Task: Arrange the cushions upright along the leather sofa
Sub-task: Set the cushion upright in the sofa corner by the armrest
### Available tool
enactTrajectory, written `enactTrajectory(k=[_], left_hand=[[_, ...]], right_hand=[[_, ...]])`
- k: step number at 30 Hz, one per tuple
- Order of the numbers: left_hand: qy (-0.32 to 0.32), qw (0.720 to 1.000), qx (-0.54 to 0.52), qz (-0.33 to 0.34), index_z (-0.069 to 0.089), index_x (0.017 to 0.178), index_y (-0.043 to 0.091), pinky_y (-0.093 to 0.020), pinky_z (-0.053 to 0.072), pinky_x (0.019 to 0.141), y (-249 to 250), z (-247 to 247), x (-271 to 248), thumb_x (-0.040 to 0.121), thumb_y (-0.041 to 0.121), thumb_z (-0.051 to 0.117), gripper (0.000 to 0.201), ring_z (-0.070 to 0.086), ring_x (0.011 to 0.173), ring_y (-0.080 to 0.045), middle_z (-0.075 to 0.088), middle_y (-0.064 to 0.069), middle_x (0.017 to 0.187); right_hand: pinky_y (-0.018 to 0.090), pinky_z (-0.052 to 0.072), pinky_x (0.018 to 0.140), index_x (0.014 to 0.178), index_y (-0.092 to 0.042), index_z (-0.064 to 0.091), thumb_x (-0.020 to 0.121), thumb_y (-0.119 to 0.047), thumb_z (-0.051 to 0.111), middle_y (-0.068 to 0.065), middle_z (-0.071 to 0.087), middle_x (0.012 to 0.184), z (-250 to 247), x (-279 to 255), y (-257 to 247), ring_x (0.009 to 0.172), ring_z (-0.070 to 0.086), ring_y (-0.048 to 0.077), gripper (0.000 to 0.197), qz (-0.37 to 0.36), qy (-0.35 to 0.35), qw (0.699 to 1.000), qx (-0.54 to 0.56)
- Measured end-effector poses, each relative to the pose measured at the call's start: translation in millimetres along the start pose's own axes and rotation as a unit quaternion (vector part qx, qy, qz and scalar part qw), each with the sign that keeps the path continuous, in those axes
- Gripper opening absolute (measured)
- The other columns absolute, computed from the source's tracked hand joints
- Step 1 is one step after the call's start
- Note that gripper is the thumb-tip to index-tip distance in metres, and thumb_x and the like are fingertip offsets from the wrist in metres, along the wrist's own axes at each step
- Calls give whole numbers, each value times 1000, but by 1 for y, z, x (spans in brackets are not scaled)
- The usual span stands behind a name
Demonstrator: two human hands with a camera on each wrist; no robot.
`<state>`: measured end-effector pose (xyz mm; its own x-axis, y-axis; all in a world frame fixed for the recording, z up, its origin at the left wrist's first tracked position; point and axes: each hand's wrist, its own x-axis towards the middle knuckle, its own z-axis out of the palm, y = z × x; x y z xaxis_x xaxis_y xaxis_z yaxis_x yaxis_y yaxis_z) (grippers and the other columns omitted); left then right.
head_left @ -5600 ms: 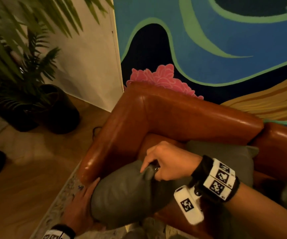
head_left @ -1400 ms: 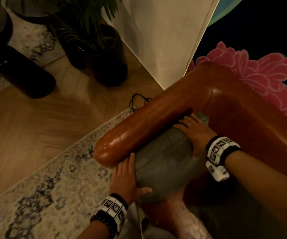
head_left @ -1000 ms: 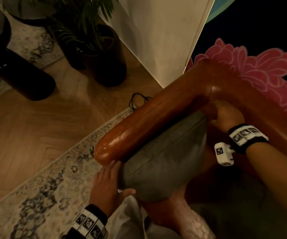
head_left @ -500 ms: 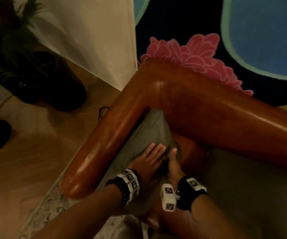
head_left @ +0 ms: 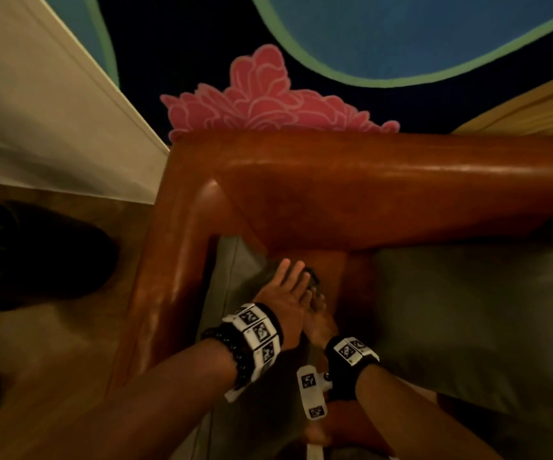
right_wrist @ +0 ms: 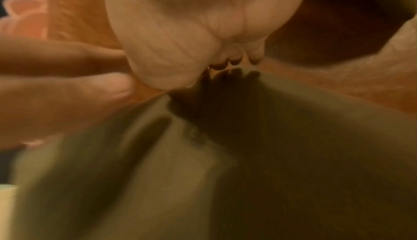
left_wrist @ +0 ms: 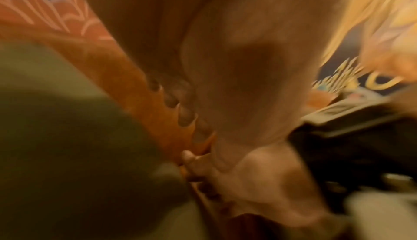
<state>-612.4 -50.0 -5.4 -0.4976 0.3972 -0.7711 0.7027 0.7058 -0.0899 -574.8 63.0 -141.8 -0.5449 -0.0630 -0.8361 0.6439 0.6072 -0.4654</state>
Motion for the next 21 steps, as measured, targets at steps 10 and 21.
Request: enactTrajectory(k=[10,21], left_hand=[[-4,989,-51,-142,-2,163,28,-60,-17,121,-45,32,20,96,74,11,82,-25,154,-38,-14,-9,171],[131,945,-76,-288,7,163,20,-64,-7,123,-62,29,-23,97,73,11,85,-18,155,-42,-9,-19,170]], right_hand=[[50,-3,134,173,-14,-4,116,-49,12,14,-12,180,1,45,-15,166,-11,35,70,12,-31,999,-21],[54,-3,135,174,-14,1,107,-71,14,8,-8,181,-13,83,-9,167,-7,28,89,97,-3,982,161]])
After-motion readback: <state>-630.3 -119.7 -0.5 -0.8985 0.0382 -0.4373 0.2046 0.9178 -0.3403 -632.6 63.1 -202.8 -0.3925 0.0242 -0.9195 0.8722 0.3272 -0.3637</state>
